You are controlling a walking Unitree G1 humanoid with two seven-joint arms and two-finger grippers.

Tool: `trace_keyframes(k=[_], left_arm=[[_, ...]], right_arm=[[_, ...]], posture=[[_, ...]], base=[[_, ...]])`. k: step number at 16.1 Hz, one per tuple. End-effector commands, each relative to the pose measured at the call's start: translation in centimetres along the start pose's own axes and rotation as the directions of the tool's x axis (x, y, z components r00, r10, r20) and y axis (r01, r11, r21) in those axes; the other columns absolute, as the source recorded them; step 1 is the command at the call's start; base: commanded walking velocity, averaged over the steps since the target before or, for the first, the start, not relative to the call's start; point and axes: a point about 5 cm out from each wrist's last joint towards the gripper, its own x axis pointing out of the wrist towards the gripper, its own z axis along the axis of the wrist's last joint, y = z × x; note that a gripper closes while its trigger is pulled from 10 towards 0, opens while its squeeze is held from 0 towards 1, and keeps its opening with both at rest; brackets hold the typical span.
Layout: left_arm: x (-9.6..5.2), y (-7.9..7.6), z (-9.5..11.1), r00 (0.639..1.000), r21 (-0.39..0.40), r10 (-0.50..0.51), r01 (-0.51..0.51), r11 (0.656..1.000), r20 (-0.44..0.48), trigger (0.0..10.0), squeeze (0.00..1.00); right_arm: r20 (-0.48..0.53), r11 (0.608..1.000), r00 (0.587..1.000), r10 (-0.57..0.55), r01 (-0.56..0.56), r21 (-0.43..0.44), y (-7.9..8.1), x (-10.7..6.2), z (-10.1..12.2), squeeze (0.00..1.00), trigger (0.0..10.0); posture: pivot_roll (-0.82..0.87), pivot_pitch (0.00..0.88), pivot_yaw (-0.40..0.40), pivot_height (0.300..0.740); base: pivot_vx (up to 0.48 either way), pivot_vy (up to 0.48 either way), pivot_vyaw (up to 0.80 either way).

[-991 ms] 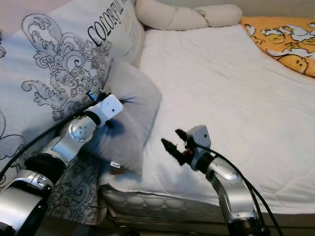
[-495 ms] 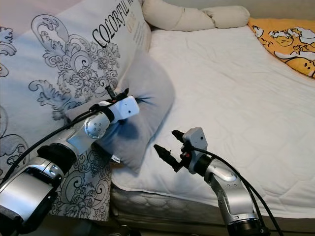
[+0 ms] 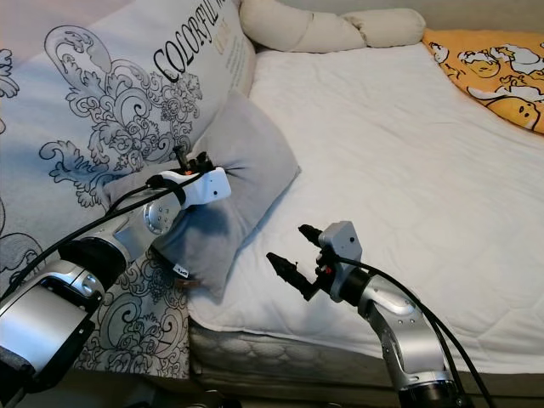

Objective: Clean up the room

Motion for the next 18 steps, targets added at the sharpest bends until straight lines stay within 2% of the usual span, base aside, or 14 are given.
trace_keyframes(k=[1,3,4,5,9,12,13,16,18], left_arm=[[-0.2,1.4,-1.1,0.994,-0.053,0.083,-0.087,0.995,-0.070,10.0,0.00],[-0.2,0.6,-1.1,0.992,-0.109,0.073,-0.085,0.990,-0.107,10.0,0.00],[-0.1,-0.1,-0.8,0.991,-0.177,0.046,-0.069,0.982,-0.128,10.0,0.00],[0.0,-0.3,-0.6,0.988,-0.182,0.040,-0.066,0.981,-0.146,10.0,0.00],[-0.1,0.7,-0.8,0.977,-0.164,0.109,-0.140,0.977,-0.183,10.0,0.00],[-0.3,-0.9,-0.8,0.977,-0.236,0.056,-0.105,0.966,-0.204,10.0,0.00],[-0.4,-1.4,-0.8,0.979,-0.311,0.025,-0.088,0.946,-0.201,10.0,1.00],[-0.6,-1.2,-0.8,0.984,-0.335,0.032,-0.091,0.938,-0.178,10.0,1.00],[-0.9,-0.4,-0.3,0.997,-0.449,0.036,-0.064,0.891,-0.071,10.0,1.00]], right_arm=[[0.027,1.000,0.999,0.017,-0.017,-0.007,-0.1,-0.4,0.7,1.00,10.0],[0.024,1.000,0.999,0.027,-0.027,-0.007,-0.2,-0.6,0.6,1.00,10.0],[0.016,0.999,0.999,0.040,-0.040,-0.015,-0.2,-0.8,0.6,1.00,10.0],[0.007,0.999,0.999,0.048,-0.048,-0.021,-0.2,-1.0,0.6,1.00,10.0],[0.001,0.999,0.999,0.046,-0.046,-0.025,-0.5,-1.2,0.6,1.00,10.0],[0.001,0.997,0.998,0.069,-0.069,-0.019,-0.3,-1.2,0.5,1.00,10.0],[0.016,0.997,0.997,0.082,-0.081,-0.013,-0.1,-1.3,0.6,1.00,10.0],[0.052,0.995,0.994,0.096,-0.096,-0.014,0.0,-1.5,1.1,1.00,10.0],[0.054,0.994,0.993,0.109,-0.108,-0.015,0.2,-1.8,1.1,1.00,10.0]], posture=[[0.02,0.000,0.117,0.740],[0.02,0.000,0.116,0.740],[0.02,0.000,0.119,0.740],[0.02,0.000,0.119,0.740],[0.01,0.000,0.124,0.740],[0.01,0.000,0.125,0.740],[0.01,0.000,0.129,0.740],[0.00,0.000,0.135,0.740],[0.00,0.000,0.140,0.740]], base=[[0.000,0.000,0.00],[0.000,0.000,0.00],[0.000,0.000,0.00],[0.000,0.000,0.00],[0.000,0.000,0.00],[0.000,0.000,0.00],[0.000,0.000,0.00],[0.000,0.000,0.00],[0.000,0.000,0.00]])
